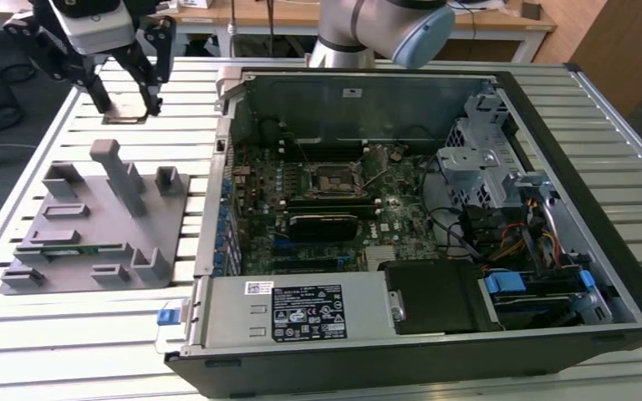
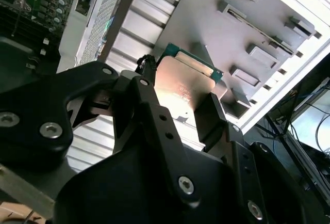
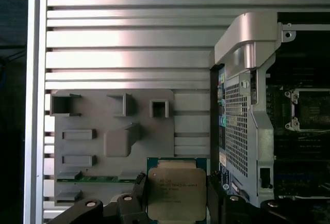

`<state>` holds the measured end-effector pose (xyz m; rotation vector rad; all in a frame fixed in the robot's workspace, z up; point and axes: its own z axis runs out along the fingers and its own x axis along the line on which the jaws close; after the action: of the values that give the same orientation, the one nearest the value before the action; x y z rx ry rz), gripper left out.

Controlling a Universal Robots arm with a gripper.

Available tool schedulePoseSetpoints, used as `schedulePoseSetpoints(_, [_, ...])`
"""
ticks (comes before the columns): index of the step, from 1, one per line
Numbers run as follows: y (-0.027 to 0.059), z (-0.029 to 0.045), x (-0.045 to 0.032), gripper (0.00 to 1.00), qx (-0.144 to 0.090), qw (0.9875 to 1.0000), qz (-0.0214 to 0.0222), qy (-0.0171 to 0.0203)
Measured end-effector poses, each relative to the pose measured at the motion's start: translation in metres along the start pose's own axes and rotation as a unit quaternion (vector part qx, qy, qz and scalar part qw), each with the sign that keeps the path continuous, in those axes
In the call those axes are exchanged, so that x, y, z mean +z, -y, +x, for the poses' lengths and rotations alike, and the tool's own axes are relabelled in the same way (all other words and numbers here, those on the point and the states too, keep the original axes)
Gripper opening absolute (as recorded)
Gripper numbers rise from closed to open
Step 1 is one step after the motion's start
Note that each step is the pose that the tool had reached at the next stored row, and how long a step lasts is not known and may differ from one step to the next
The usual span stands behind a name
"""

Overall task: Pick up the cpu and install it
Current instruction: 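Pick up the cpu and move it towards the insertion slot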

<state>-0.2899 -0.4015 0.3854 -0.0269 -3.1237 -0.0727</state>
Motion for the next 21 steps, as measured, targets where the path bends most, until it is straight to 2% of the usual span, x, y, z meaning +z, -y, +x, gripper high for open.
schedulePoseSetpoints(12, [-0.0001, -0.0269, 0.0081, 0.54, 0.000, 1.0000, 0.0000, 0.0000])
schedulePoseSetpoints(15, [-0.0002, -0.0360, 0.0094, 0.54, 0.000, 1.0000, 0.0000, 0.0000])
schedulePoseSetpoints(21, [-0.0004, -0.0596, 0.0123, 0.54, 0.000, 1.0000, 0.0000, 0.0000])
